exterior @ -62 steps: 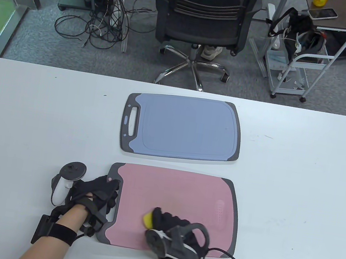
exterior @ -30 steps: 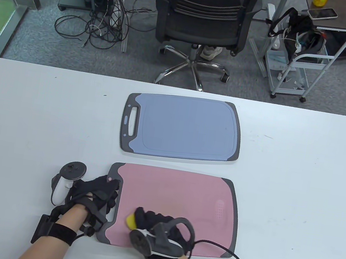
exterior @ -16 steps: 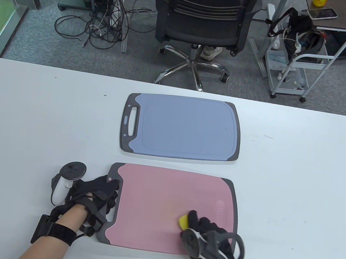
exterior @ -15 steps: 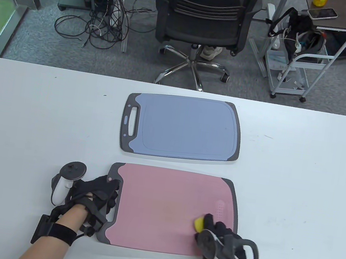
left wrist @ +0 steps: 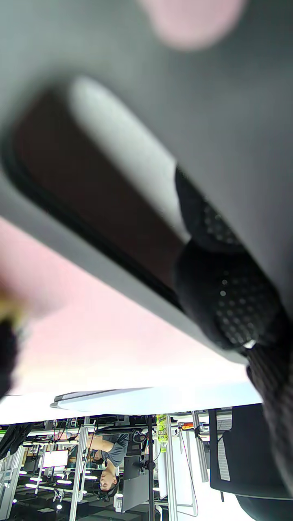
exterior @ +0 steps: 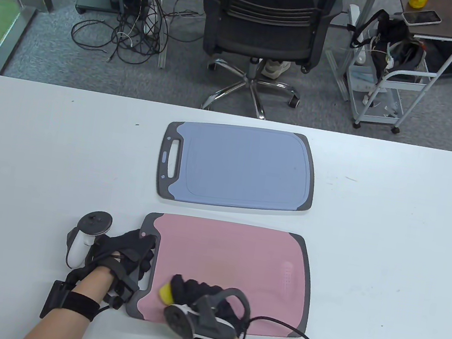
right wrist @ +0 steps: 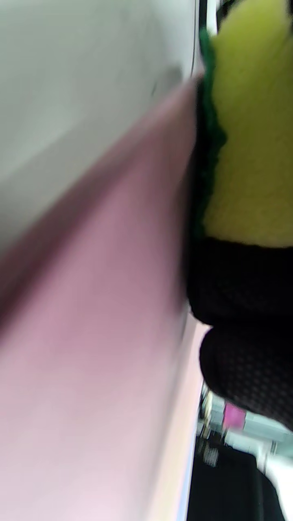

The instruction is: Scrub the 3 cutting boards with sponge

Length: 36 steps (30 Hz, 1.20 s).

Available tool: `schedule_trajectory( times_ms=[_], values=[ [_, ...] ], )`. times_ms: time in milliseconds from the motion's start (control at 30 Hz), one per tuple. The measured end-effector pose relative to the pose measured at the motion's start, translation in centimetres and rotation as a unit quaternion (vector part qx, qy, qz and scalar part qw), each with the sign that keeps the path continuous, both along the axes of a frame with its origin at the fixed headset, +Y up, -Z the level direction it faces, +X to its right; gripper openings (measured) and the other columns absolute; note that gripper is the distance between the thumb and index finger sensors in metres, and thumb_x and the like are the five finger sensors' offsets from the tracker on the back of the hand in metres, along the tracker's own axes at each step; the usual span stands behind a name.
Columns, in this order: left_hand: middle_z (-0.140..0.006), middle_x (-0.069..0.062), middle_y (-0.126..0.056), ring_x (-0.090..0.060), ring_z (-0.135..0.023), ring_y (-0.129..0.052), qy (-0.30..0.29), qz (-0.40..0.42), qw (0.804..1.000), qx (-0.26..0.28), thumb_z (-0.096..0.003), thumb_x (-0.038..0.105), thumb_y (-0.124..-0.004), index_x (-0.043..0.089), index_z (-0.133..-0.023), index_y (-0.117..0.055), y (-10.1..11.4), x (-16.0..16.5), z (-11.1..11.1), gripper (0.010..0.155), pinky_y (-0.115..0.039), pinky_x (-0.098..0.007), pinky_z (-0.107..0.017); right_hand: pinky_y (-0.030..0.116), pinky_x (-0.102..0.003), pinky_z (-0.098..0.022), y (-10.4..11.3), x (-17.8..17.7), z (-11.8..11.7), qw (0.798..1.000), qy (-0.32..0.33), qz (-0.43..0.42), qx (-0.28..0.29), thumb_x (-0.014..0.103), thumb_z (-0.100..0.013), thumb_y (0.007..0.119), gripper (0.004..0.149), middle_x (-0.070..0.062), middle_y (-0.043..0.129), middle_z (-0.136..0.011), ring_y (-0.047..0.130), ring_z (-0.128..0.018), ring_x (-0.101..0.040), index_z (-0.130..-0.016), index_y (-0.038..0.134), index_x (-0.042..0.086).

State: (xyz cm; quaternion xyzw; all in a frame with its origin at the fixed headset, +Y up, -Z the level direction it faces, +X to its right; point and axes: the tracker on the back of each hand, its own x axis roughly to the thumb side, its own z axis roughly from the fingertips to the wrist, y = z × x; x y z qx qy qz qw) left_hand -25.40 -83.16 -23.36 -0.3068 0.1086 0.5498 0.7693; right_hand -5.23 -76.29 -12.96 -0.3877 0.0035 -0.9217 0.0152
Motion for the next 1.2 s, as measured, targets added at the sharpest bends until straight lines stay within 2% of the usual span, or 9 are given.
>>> schedule_trajectory(
  times_ms=[167,300,433,533,633,700,833,1000,1200],
  values=[
    [-0.066,0.006,-0.095,0.000,-0.037,-0.108,0.004,-0.005,1.000,0.004,-0.0574,0.054,-0.073,0.015,-0.092,-0.073,0.0,0.0,0.0,0.052,-0.100,-0.027,-0.029,0.082,-0.041,-0.044,0.0,2.6,-0.7,0.999,-0.047,0.015,-0.002,0.058,-0.046,0.071,0.070,-0.009,0.082,-0.077,0.092,-0.049,-0.018,-0.103,0.063,0.017],
    [-0.066,0.006,-0.096,0.000,-0.036,-0.108,0.005,-0.005,1.000,0.004,-0.0574,0.054,-0.073,0.015,-0.092,-0.073,0.0,0.0,0.1,0.052,-0.100,-0.027,-0.029,0.082,-0.041,-0.044,-0.5,11.4,-1.3,0.986,-0.159,0.041,0.000,0.058,-0.047,0.070,0.070,-0.009,0.082,-0.078,0.092,-0.050,-0.018,-0.103,0.062,0.018],
    [-0.065,0.007,-0.096,0.001,-0.036,-0.107,0.009,-0.011,1.000,0.007,-0.0575,0.054,-0.073,0.015,-0.092,-0.073,0.0,0.0,0.1,0.052,-0.100,-0.026,-0.028,0.081,-0.043,-0.043,-1.2,22.4,-0.5,0.950,-0.307,0.044,-0.020,0.056,-0.046,0.071,0.070,-0.011,0.083,-0.077,0.092,-0.049,-0.020,-0.103,0.064,0.015],
    [-0.065,0.007,-0.096,0.001,-0.035,-0.107,0.012,-0.014,1.000,0.008,-0.0576,0.055,-0.073,0.016,-0.092,-0.073,0.0,0.1,0.2,0.052,-0.100,-0.026,-0.028,0.081,-0.043,-0.043,-1.3,26.4,-0.3,0.928,-0.369,0.038,-0.046,0.056,-0.047,0.071,0.070,-0.011,0.082,-0.078,0.092,-0.050,-0.021,-0.103,0.062,0.014],
    [-0.064,0.007,-0.095,0.001,-0.035,-0.106,0.016,-0.010,1.000,0.008,-0.0584,0.054,-0.072,0.015,-0.091,-0.073,0.0,0.1,0.1,0.051,-0.100,-0.026,-0.027,0.081,-0.044,-0.043,-1.2,24.2,-0.9,0.933,-0.356,0.044,-0.041,0.053,-0.047,0.073,0.071,-0.015,0.083,-0.075,0.092,-0.048,-0.021,-0.101,0.064,0.007],
    [-0.064,0.007,-0.095,0.001,-0.035,-0.105,0.015,-0.007,1.000,0.010,-0.0594,0.054,-0.070,0.015,-0.092,-0.072,0.0,0.2,0.2,0.051,-0.099,-0.026,-0.028,0.082,-0.042,-0.043,-1.1,20.4,-1.4,0.959,-0.279,0.042,-0.027,0.055,-0.048,0.071,0.071,-0.014,0.083,-0.075,0.092,-0.048,-0.018,-0.101,0.063,0.008],
    [-0.064,0.007,-0.095,0.001,-0.034,-0.105,0.019,0.006,1.000,0.002,-0.0599,0.054,-0.069,0.015,-0.092,-0.072,-0.1,0.0,0.2,0.050,-0.099,-0.026,-0.028,0.082,-0.040,-0.041,-0.5,8.2,-1.1,0.992,-0.125,-0.011,-0.019,0.058,-0.047,0.071,0.073,-0.012,0.084,-0.072,0.092,-0.045,-0.016,-0.101,0.065,0.009],
    [-0.064,0.007,-0.094,0.000,-0.033,-0.104,0.033,0.042,0.998,-0.020,-0.0593,0.053,-0.069,0.017,-0.092,-0.071,-0.4,-0.5,0.2,0.049,-0.099,-0.028,-0.027,0.084,-0.038,-0.039,0.3,-2.0,1.1,1.000,0.012,0.013,0.013,0.062,-0.046,0.070,0.076,-0.009,0.085,-0.069,0.092,-0.042,-0.013,-0.102,0.063,0.011],
    [-0.064,0.008,-0.094,0.001,-0.033,-0.104,0.037,0.041,0.998,-0.018,-0.0591,0.054,-0.068,0.017,-0.092,-0.071,-0.3,-0.5,0.3,0.049,-0.099,-0.027,-0.028,0.084,-0.037,-0.038,-0.1,0.4,0.7,1.000,-0.017,0.021,0.009,0.065,-0.044,0.070,0.079,-0.006,0.085,-0.068,0.092,-0.042,-0.012,-0.103,0.061,0.014]
  ],
)
